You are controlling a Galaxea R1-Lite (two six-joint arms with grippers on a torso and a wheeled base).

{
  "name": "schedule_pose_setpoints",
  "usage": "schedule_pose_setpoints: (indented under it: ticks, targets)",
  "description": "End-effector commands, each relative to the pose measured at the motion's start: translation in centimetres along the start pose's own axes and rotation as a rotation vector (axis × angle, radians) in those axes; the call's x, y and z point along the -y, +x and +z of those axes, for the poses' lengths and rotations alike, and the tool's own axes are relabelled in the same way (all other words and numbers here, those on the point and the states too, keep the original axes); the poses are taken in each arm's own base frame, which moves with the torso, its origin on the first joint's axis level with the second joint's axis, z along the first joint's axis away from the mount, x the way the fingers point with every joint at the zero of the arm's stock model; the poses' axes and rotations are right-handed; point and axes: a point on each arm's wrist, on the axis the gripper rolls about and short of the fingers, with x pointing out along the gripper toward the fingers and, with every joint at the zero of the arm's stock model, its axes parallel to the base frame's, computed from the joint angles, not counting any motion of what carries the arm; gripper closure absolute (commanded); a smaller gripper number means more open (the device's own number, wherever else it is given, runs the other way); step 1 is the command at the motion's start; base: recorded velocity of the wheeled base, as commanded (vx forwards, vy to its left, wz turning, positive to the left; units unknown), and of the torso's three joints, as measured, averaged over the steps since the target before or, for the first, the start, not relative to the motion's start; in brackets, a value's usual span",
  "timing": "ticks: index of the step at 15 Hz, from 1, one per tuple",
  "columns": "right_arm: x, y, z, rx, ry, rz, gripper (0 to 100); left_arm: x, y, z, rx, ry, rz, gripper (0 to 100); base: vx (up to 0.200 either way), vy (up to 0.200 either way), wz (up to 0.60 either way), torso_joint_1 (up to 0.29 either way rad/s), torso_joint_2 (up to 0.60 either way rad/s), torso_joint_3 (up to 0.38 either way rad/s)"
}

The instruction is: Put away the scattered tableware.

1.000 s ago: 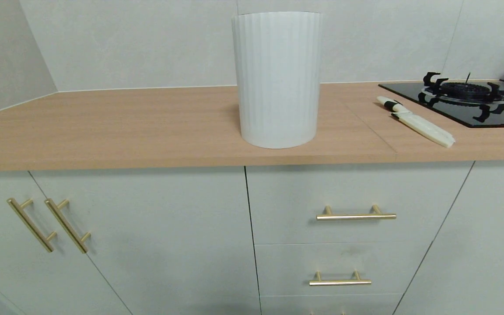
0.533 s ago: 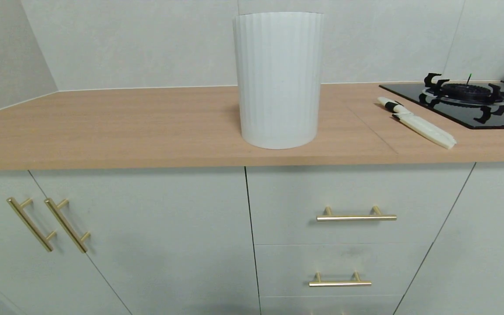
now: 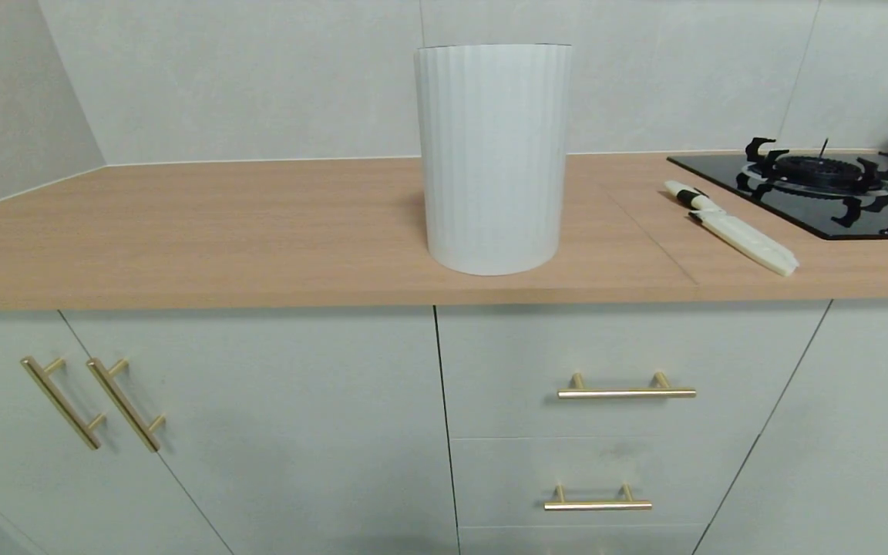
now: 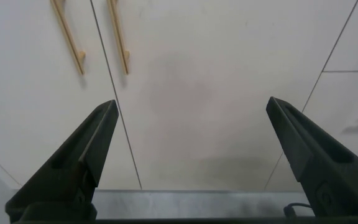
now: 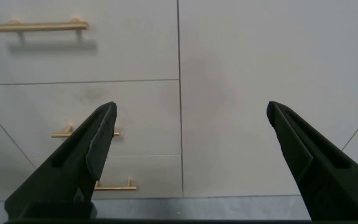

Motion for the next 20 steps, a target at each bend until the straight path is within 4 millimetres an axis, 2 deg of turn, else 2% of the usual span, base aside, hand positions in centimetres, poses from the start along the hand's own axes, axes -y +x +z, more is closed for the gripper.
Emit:
schedule_pose_setpoints:
  ticks: [1, 10, 20]
  targets:
    - [0.0, 0.01, 0.0, -0.001, 0.0, -0.001, 0, 0.0, 0.01, -0.03, -0.003, 0.0, 0.001, 0, 0.0, 0.0, 0.0, 0.085, -0.07, -0.295]
    - [0.0, 0.01, 0.0, -0.001, 0.0, -0.001, 0, 0.0, 0.01, -0.03, -0.003, 0.0, 0.001, 0, 0.0, 0.0, 0.0, 0.142, -0.48, -0.306]
    - [0.0, 0.01, 0.0, -0.001, 0.0, -0.001, 0, 0.0, 0.01, -0.03, -0.003, -0.002, 0.001, 0, 0.0, 0.0, 0.0, 0.205, -0.49, -0.29]
